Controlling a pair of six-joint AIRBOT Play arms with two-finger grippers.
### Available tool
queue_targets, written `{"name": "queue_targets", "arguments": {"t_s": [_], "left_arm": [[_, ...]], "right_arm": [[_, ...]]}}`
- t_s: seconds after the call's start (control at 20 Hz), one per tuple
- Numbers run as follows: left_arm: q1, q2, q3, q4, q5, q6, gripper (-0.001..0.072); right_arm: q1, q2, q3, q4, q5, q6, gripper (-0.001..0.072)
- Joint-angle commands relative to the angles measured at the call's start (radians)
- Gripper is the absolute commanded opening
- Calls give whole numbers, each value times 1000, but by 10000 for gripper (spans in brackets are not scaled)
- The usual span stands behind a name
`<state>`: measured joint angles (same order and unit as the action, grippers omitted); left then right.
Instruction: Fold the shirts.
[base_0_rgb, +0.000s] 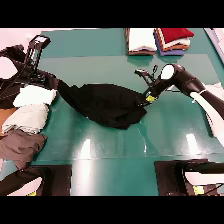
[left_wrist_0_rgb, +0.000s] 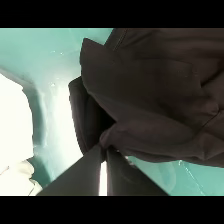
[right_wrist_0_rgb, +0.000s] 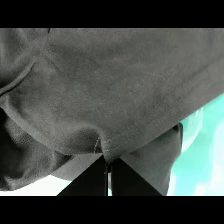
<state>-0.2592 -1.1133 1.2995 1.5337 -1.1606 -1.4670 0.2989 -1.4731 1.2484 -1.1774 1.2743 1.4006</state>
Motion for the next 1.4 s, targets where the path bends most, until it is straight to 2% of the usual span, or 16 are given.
{"name": "queue_targets", "arguments": {"t_s": [0.0, 0.2, 0.35, 0.4, 0.45, 0.5, 0.6, 0.7, 0.75, 0.8, 1.0, 1.2, 1.35], "left_arm": [[0, 0, 0, -1, -2, 0, 22], [0, 0, 0, -2, -8, 0, 23], [0, 0, 0, -17, -7, 1, 23], [0, 0, 0, -19, -7, 1, 23], [0, 0, 0, -19, -8, 1, 23], [0, 0, 0, -19, -10, 1, 23], [0, 0, 0, -19, -9, 1, 22], [0, 0, 0, -19, -8, 1, 23], [0, 0, 0, -19, -5, 1, 22], [0, 0, 0, -19, 0, 1, 22], [0, 0, 0, -19, 1, 1, 22], [0, 0, 0, -19, 1, 1, 23], [0, 0, 0, -19, 1, 1, 23]], "right_arm": [[5, 12, 25, -4, -59, -8, 16], [-59, 49, 188, -3, -146, 15, 15], [-114, 4, 269, 2, -166, 21, 22], [-127, -15, 284, 19, -142, 21, 153], [-139, -31, 292, 57, -93, 18, 377], [-146, -38, 287, 82, -29, -6, 413], [-146, -32, 246, 74, 58, -41, 413], [-146, -7, 159, 76, 61, -110, 420], [-146, 4, 119, 79, 53, -134, 514], [-145, 14, 82, 86, 45, -161, 559], [-144, 47, -24, 86, -5, -277, 559], [-112, 47, -31, 87, -66, -343, 560], [-31, 47, -31, 77, -74, -435, 559]]}}
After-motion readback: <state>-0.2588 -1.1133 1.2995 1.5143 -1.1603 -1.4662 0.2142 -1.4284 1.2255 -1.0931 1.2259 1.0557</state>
